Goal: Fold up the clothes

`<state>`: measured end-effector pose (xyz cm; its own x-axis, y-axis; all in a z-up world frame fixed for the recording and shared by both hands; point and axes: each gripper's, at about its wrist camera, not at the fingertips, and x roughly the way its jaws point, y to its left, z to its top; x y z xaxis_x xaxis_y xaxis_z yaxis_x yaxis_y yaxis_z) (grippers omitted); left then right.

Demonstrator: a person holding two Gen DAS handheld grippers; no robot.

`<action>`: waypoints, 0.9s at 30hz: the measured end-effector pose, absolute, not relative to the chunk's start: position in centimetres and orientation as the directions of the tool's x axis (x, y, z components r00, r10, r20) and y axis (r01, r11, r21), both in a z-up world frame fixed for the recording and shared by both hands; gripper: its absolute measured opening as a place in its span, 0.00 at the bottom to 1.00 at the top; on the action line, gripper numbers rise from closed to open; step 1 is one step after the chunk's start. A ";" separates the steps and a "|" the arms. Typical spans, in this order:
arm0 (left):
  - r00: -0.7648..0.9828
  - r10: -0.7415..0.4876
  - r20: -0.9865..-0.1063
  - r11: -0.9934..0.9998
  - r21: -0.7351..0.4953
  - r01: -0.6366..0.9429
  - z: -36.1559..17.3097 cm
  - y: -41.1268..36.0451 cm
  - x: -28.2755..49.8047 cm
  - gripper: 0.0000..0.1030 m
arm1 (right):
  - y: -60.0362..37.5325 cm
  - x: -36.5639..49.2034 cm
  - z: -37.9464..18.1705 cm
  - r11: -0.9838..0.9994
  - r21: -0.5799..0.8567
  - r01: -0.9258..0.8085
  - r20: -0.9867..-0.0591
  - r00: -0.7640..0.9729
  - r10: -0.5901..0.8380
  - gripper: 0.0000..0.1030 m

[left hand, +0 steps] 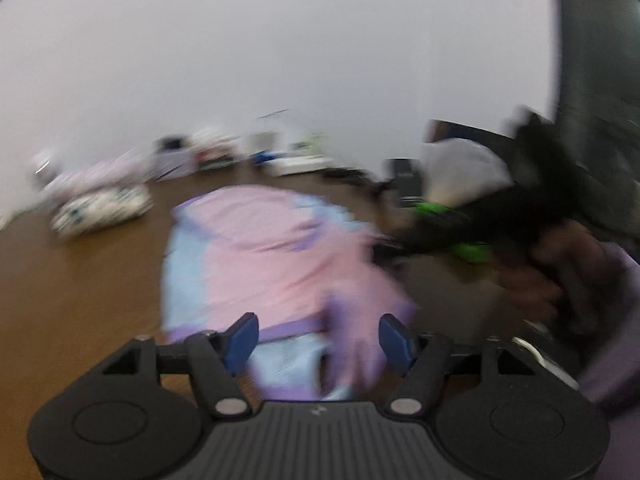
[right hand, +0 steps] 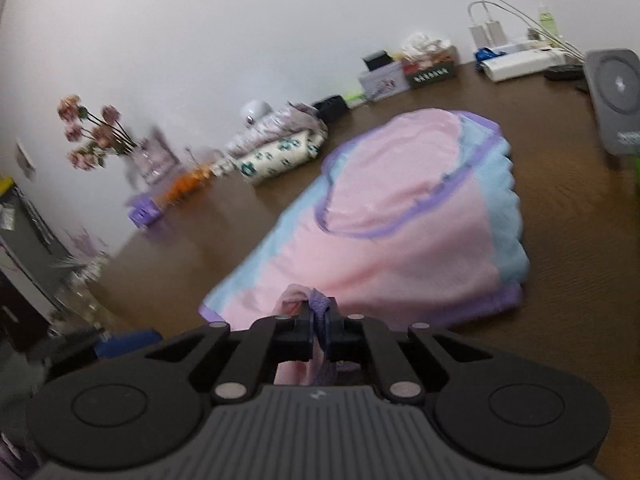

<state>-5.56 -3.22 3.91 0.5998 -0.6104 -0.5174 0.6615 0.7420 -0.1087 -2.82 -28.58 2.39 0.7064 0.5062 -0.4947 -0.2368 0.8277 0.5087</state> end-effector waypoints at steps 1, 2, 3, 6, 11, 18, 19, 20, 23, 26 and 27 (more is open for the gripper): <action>0.574 -0.631 -0.522 0.717 -0.109 0.689 3.8 -3.8 -5.3 0.65 | -28.6 -2.4 2.7 0.818 0.522 -0.241 -0.480 0.710 0.516 0.04; 0.548 -0.651 -0.526 0.691 -0.110 0.715 3.7 -4.5 -5.1 0.64 | -28.9 -2.0 3.2 0.809 0.534 -0.245 -0.468 0.712 0.524 0.04; 0.552 -0.645 -0.528 0.696 -0.109 0.710 3.7 -4.8 -4.5 0.64 | -29.0 -1.3 3.7 0.810 0.535 -0.243 -0.464 0.716 0.521 0.04; 0.624 -0.576 -0.528 0.773 -0.102 0.626 3.7 -5.0 -1.9 0.59 | -29.2 1.6 4.2 0.839 0.514 -0.177 -0.500 0.733 0.461 0.04; 0.608 -0.578 -0.544 0.770 -0.117 0.628 4.0 -5.9 0.6 0.61 | -29.2 8.1 2.4 0.867 0.497 -0.031 -0.585 0.726 0.361 0.04; 0.480 -0.594 -0.645 0.791 -0.362 0.493 1.7 -4.4 5.0 0.05 | -31.1 8.3 2.5 0.880 0.475 -0.009 -0.534 0.792 0.297 0.44; 0.497 -0.610 -0.617 0.789 -0.412 0.456 1.9 -3.4 5.3 0.05 | -31.3 7.1 2.9 0.895 0.445 -0.025 -0.526 0.802 0.284 0.44; 0.523 -0.616 -0.590 0.788 -0.464 0.404 2.1 -2.3 5.8 0.06 | -31.3 6.0 3.1 0.910 0.414 -0.037 -0.529 0.804 0.273 0.44; 0.605 -0.544 -0.581 0.830 -0.476 0.290 2.5 -0.4 6.4 0.17 | -31.1 3.0 2.7 0.912 0.403 -0.068 -0.542 0.785 0.298 0.38; 0.665 -0.469 -0.581 0.874 -0.415 0.254 3.3 0.0 5.8 0.34 | -29.6 1.4 1.9 0.880 0.447 -0.159 -0.533 0.743 0.405 0.37; 0.669 -0.474 -0.573 0.873 -0.404 0.272 3.6 -0.2 5.4 0.40 | -29.0 1.3 1.8 0.875 0.447 -0.183 -0.533 0.731 0.426 0.37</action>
